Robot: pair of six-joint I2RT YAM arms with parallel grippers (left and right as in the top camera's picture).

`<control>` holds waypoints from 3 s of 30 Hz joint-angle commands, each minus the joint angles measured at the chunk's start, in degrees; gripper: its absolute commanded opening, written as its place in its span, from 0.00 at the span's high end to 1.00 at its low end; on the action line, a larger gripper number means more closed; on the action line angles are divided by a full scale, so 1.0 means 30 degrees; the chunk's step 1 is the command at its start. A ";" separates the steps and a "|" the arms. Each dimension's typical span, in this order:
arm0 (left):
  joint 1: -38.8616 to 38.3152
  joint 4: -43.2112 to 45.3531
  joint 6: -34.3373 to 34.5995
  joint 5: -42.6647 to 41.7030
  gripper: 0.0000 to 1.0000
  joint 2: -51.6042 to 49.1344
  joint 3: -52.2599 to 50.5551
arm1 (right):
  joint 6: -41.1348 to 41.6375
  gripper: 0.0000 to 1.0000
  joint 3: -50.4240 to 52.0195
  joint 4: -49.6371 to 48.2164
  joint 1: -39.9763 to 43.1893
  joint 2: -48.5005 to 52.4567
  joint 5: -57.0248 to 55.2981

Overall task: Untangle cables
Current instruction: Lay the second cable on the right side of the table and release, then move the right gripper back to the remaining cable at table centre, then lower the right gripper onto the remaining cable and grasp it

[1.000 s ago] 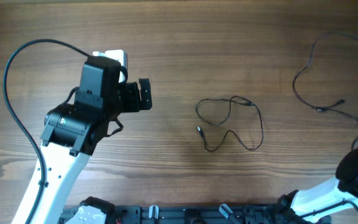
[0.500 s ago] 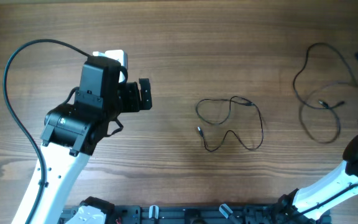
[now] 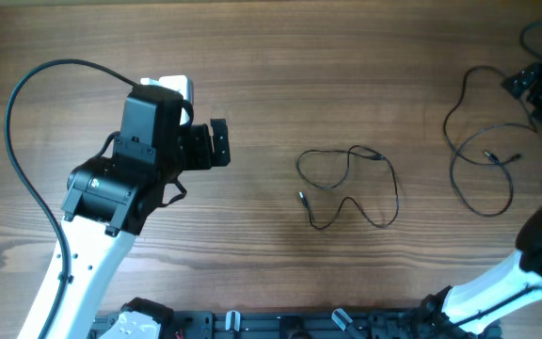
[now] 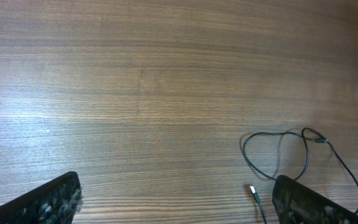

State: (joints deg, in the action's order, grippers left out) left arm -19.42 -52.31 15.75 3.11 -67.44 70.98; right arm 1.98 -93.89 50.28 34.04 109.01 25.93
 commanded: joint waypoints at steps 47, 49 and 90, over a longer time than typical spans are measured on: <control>0.0102 0.0044 -0.0240 -0.0102 0.00 0.0087 0.0124 | 1.0418 0.01 0.7490 0.3308 -1.5242 -0.4947 0.2754; 0.0102 0.0044 -0.0248 -0.0102 0.00 0.0087 0.0124 | 1.1664 0.03 0.7497 0.3410 -1.5242 -0.4947 0.1872; 0.0102 0.0044 -0.0240 -0.0102 0.00 0.0087 0.0124 | 2.7059 0.00 1.2947 -0.3118 -2.3037 -0.4903 -0.9151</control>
State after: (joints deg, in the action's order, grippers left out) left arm -19.42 -52.36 15.75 3.09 -67.44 70.98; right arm 81.87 -58.15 45.60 -35.00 93.69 -0.69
